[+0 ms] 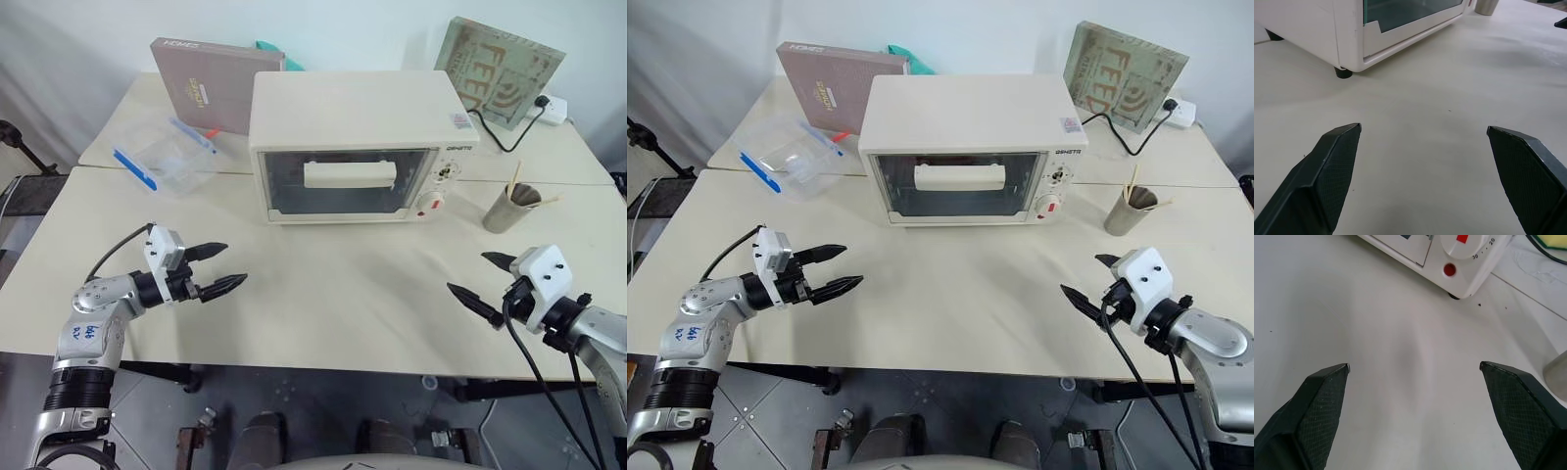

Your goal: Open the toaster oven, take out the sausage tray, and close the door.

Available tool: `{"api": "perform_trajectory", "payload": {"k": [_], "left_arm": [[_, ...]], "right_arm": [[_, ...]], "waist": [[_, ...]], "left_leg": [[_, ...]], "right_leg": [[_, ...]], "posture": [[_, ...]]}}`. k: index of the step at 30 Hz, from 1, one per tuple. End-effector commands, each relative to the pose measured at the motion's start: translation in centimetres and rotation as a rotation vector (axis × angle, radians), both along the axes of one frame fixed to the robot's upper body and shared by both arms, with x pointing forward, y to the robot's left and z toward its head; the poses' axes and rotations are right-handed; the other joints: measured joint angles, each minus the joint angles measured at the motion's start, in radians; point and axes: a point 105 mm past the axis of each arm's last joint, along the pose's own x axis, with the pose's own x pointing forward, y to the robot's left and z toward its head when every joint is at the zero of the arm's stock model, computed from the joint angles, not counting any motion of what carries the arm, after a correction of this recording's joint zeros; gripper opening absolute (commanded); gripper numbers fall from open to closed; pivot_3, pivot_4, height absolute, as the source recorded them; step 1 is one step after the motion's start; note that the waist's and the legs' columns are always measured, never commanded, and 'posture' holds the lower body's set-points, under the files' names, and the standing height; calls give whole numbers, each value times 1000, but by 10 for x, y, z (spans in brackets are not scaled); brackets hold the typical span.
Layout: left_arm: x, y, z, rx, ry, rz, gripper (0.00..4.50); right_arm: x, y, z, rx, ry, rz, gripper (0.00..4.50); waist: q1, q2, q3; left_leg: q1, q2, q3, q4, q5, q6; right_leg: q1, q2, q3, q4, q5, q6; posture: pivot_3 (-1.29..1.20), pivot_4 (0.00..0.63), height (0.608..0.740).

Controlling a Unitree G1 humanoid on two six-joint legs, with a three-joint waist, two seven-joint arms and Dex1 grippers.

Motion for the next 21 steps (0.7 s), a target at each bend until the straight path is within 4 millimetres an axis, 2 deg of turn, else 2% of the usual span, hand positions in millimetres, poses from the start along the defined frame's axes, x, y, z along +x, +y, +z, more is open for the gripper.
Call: {"api": "perform_trajectory", "payload": {"k": [1, 5, 9, 10, 12, 15, 18, 21], "left_arm": [[4, 2, 8, 26, -41, 15, 4389], [3, -1, 18, -18, -37, 12, 4389], [1, -3, 22, -41, -30, -5, 4389], [0, -4, 23, -45, -26, -8, 4389], [-2, -6, 23, -56, -17, -18, 4389], [-3, -7, 25, -65, -17, -19, 4389], [-5, -7, 29, -107, -5, -26, 4389], [-7, -6, 35, -130, -37, -54, 4389]], "right_arm": [[-3, 4, 13, -39, -36, 35, 4475], [-7, 30, 25, -71, -29, 130, 4475], [-3, 65, 50, -128, -92, 211, 4475], [-1, 73, 56, -158, -122, 219, 4475], [2, 103, 71, -255, -216, 283, 4475], [4, 127, 77, -359, -274, 334, 4475], [4, 159, 92, -286, -352, 400, 4475], [9, 163, 97, -168, -278, 438, 4475]], "waist": [[0, 0, 0], [0, 0, 0], [-6, 0, 0], [-8, 0, 0], [-10, 0, 0], [-12, 0, 0], [-11, 0, 0], [-9, 0, 0]], "left_leg": [[0, 0, 0, 0, 0, 0], [0, 0, 0, 0, 0, 0], [0, 1, 1, 0, 0, 0], [0, 2, 1, 0, 0, 0], [0, 2, 1, 0, 0, 0], [0, 2, 2, 0, 0, -1], [-1, 2, 2, 1, 0, -1], [-3, 2, 1, 3, 0, -1]], "right_leg": [[0, 0, 0, 0, 0, 0], [0, 0, 0, 1, 0, 0], [-2, 1, 2, 2, 0, 0], [-2, 1, 2, 2, 0, 0], [-2, 2, 2, 2, 0, 0], [-5, 2, 3, 4, 0, 0], [-5, 2, 4, 5, 0, 0], [-6, 1, 4, 7, 0, 0]], "posture": [[0, 150, 740], [0, 150, 740], [0, 150, 740], [0, 150, 740], [0, 150, 740], [0, 150, 740], [0, 150, 740], [0, 150, 740]]}}
